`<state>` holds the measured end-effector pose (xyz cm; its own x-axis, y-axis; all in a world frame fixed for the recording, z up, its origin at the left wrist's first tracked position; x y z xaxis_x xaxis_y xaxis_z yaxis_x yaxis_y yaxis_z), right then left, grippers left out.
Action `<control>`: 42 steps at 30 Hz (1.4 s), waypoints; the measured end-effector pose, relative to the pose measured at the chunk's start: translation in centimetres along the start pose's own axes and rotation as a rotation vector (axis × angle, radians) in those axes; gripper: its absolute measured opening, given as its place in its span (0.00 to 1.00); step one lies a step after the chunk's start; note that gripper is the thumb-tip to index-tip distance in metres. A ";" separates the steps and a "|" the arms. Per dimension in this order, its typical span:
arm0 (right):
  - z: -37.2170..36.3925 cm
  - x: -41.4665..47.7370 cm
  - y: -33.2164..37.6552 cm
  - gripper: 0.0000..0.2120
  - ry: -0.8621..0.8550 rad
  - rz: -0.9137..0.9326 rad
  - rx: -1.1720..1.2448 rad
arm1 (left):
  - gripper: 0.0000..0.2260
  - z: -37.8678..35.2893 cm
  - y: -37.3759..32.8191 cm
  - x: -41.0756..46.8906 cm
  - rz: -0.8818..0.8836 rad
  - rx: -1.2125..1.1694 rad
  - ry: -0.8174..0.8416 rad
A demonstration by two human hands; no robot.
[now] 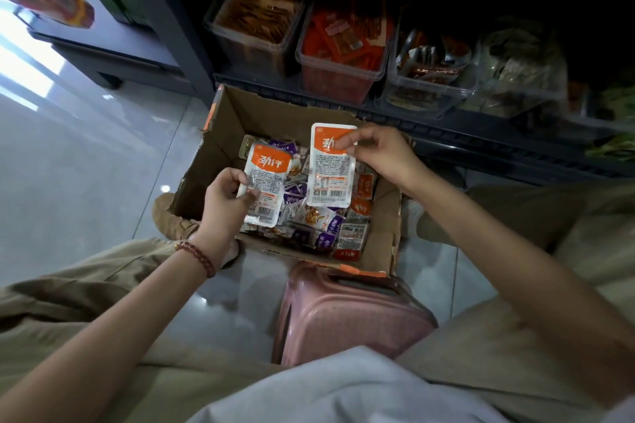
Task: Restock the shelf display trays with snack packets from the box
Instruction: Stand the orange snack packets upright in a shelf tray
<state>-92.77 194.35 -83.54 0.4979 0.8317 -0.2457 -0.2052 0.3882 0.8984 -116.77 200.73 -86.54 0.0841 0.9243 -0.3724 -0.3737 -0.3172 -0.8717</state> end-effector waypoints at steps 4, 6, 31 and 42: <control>0.3 -0.4 1.5 0.14 -0.012 0.036 0.015 | 0.12 0.3 -0.8 0.3 0.147 -0.166 0.013; 0.6 -0.4 2.9 0.15 -0.021 0.061 0.027 | 0.11 0.1 -1.5 0.6 0.221 -0.229 0.054; 6.8 1.4 18.8 0.11 0.049 0.283 0.114 | 0.16 -4.5 -18.0 -0.6 0.284 -0.973 0.551; 5.6 0.7 22.4 0.14 -0.217 0.550 0.082 | 0.25 -6.9 -22.0 -1.8 -0.175 -0.475 0.439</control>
<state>-92.32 201.36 -61.57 0.4994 0.7985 0.3362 -0.4205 -0.1159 0.8999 -102.34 204.56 -68.93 0.5120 0.8303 -0.2202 0.1185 -0.3221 -0.9392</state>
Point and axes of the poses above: each hand's wrist, its own x-axis towards the middle knuckle, its own z-axis out of the back of the hand, y = z × x, the point moved 6 cm from there along x, towards the middle knuckle, and after that the axes turned 13 degrees about -y, right-handed, at the moved point
